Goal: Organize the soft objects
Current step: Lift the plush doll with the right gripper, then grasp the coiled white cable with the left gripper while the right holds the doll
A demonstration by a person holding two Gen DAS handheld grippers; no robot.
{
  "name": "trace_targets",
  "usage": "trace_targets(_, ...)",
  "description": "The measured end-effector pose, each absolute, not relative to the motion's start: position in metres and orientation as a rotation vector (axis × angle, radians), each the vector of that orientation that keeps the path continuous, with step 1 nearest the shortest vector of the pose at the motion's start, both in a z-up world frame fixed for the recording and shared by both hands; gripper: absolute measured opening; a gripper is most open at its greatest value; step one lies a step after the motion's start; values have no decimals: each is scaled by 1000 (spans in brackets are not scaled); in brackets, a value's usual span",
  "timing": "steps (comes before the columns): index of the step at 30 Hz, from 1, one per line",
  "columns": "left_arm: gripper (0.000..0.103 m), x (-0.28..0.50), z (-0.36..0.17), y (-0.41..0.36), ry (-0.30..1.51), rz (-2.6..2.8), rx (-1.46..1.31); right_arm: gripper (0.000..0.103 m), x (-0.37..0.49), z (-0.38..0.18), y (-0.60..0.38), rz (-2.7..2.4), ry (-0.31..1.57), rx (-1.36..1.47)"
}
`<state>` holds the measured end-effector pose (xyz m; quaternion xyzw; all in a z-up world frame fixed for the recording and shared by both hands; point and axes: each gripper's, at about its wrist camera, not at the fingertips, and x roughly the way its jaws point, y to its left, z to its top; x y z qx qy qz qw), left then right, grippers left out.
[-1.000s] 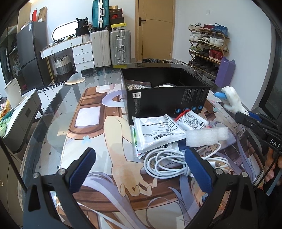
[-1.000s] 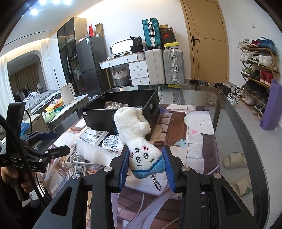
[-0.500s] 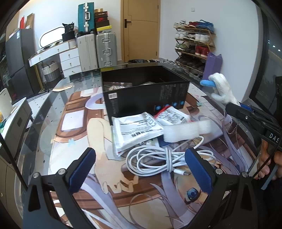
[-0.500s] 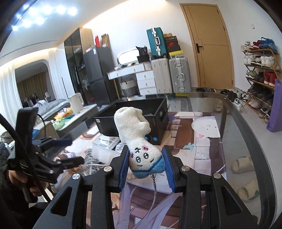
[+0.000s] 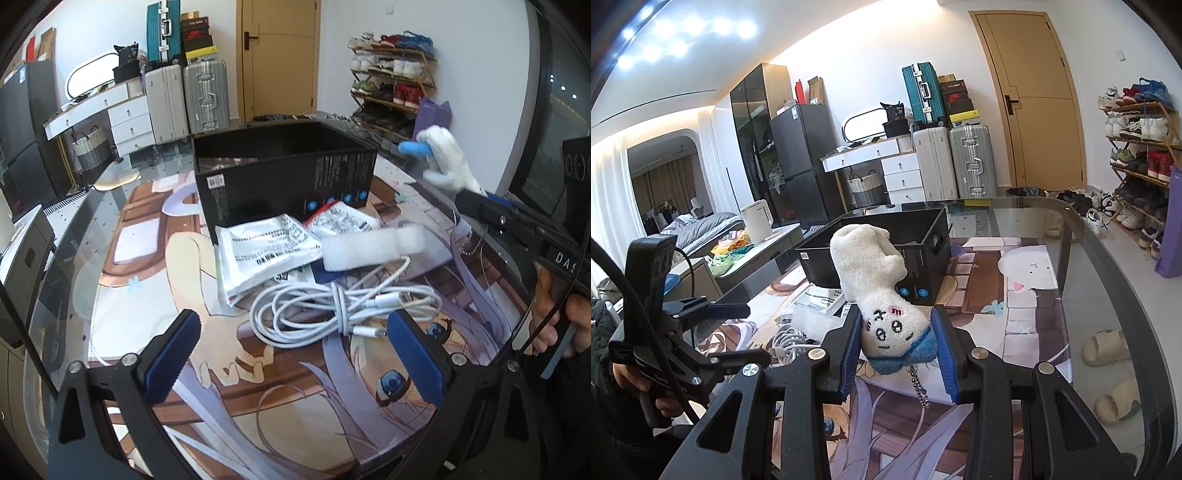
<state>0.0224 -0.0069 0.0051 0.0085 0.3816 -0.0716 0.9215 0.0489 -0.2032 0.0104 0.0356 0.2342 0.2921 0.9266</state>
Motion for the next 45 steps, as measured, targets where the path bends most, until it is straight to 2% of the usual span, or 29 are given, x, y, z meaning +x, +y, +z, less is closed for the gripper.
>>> trace_targets(33,101,48,-14,-27,877,-122,40,37,52,7,-203,607,497,80)
trace_targets(35,98,48,-14,-28,868,-125,28,37,52,7,-203,607,497,79)
trace_targets(36,90,48,-14,-28,865,-129,24,37,52,7,-203,606,497,80)
trace_targets(40,79,45,-11,-21,846,-145,-4,37,52,6,-202,604,496,81)
trace_targets(45,75,39,-10,-17,833,-149,-2,37,52,6,-203,605,494,80)
